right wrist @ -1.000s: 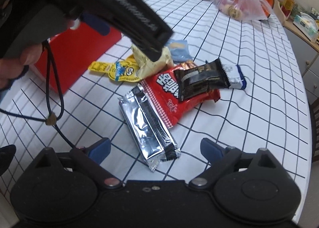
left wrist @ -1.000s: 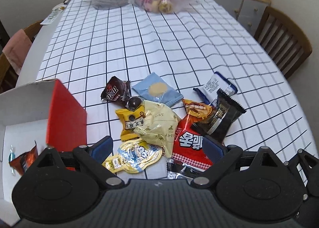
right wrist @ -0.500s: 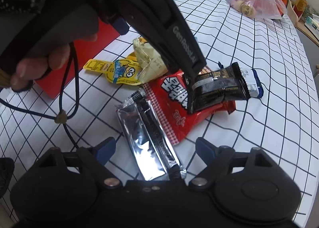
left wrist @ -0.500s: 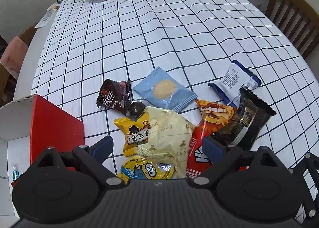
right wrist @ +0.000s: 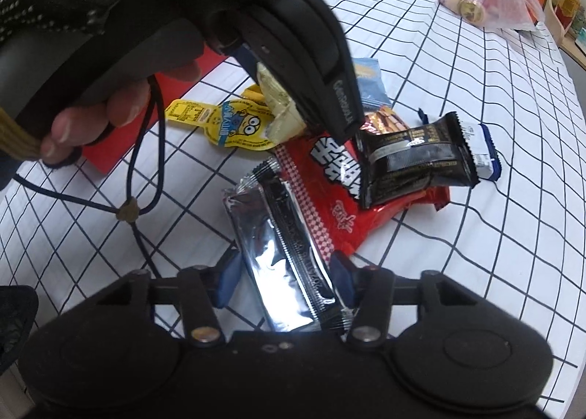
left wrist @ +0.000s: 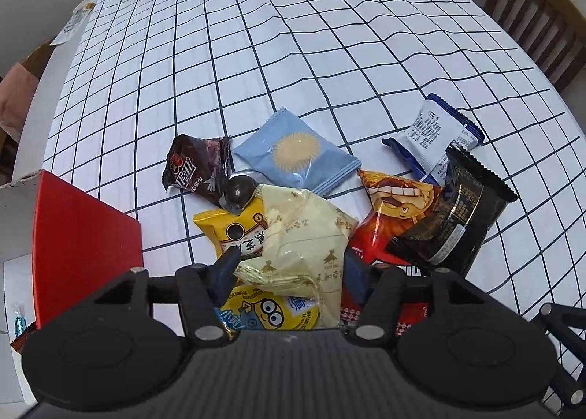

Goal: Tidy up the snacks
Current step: 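Grasp the silver wrapped bar with the right gripper while the left grasps the cream packet, then carry both packets into the shoebox and open both grippers to release them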

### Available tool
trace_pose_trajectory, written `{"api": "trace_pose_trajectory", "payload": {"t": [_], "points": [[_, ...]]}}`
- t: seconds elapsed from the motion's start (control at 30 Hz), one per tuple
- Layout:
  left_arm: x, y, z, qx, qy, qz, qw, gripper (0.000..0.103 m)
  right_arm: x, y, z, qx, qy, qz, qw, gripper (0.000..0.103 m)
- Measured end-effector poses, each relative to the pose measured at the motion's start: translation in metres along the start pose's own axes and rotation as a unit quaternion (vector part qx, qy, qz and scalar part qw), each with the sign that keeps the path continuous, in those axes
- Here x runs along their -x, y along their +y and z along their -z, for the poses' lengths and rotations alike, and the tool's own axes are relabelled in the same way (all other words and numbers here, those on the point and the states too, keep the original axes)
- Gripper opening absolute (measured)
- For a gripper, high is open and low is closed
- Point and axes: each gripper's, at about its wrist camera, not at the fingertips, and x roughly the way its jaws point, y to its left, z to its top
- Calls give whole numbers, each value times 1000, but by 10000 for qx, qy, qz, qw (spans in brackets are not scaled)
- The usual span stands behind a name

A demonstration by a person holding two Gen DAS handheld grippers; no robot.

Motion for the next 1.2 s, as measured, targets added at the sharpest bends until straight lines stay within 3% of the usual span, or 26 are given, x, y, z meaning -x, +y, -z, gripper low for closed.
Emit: {"api": "trace_pose_trajectory", "payload": {"t": [0.3, 0.43, 0.5, 0.73, 0.83, 0.93, 1.1, 1.2], "points": [[3, 6, 4, 190, -30, 52, 9998, 50, 3, 4, 1, 9, -58, -17, 10000, 42], [7, 12, 6, 335, -50, 93, 9994, 47, 9, -2, 3, -213, -134, -124, 9996, 23], [9, 15, 8, 417, -62, 120, 9990, 46, 10, -3, 4, -246, -113, -140, 9995, 20], [19, 26, 17, 655, -138, 206, 9975, 46, 8, 7, 6, -113, -86, -66, 9999, 33], [25, 31, 22, 748, -179, 256, 9967, 46, 5, 12, 4, -63, -66, -40, 10000, 44], [34, 35, 26, 813, -231, 305, 9960, 46, 0, 17, 0, 37, -25, 49, 10000, 61], [50, 40, 33, 881, -341, 408, 9947, 46, -9, 23, -6, 198, 137, 201, 9995, 62], [60, 43, 37, 913, -392, 483, 9939, 46, -14, 28, -7, 290, 251, 252, 9989, 55]]}}
